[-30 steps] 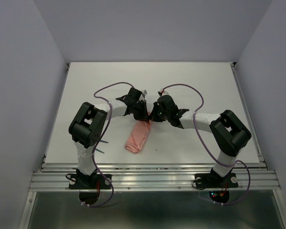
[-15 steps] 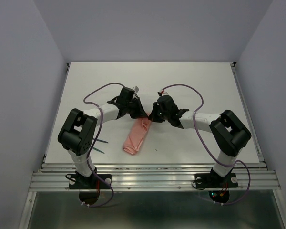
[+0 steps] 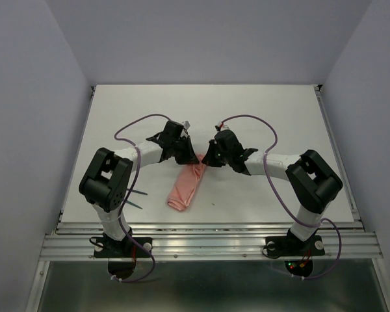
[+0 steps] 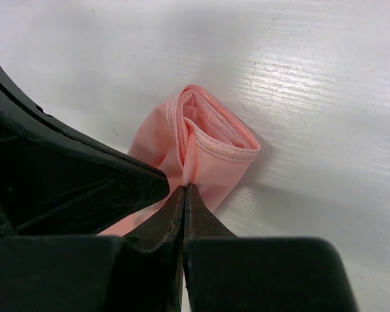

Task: Fold the napkin into a case and place the utensils inside
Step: Fold the 2/3-rectangle-folded napkin at the center of the board.

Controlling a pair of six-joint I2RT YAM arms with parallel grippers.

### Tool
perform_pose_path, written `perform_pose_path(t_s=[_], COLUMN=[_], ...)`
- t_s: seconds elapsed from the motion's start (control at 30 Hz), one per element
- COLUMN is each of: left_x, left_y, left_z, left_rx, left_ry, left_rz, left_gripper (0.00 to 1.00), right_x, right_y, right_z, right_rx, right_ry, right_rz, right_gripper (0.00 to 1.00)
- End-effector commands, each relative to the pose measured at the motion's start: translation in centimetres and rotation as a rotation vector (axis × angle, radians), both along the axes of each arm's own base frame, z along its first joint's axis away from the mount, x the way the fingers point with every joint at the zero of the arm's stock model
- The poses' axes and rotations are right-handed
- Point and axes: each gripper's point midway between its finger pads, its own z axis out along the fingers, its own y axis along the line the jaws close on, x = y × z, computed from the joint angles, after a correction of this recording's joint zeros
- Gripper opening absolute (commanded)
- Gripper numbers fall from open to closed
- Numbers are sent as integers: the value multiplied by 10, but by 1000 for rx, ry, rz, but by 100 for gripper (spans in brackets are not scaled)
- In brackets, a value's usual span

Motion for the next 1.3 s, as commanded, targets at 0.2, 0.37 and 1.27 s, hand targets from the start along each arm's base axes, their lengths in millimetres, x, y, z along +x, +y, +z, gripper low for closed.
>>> perform_pose_path(t_s=[0.2,0.37,1.27], left_x=[-5,-5,-7], left_y=[0,-12,-28], left_z=[-4,-8,17], left_rx=[25,-1,-116], left_ry=[-19,-4,-20], left_rz=[-95,-127,-147], left_gripper=[0,0,0], right_x=[11,12,10], right_y=[7,8,6], right_z=[26,28,30], right_rx=[35,40,35], right_ry=[-60,-61,-62], right_rz=[-8,-7,-10], right_gripper=[1,1,1])
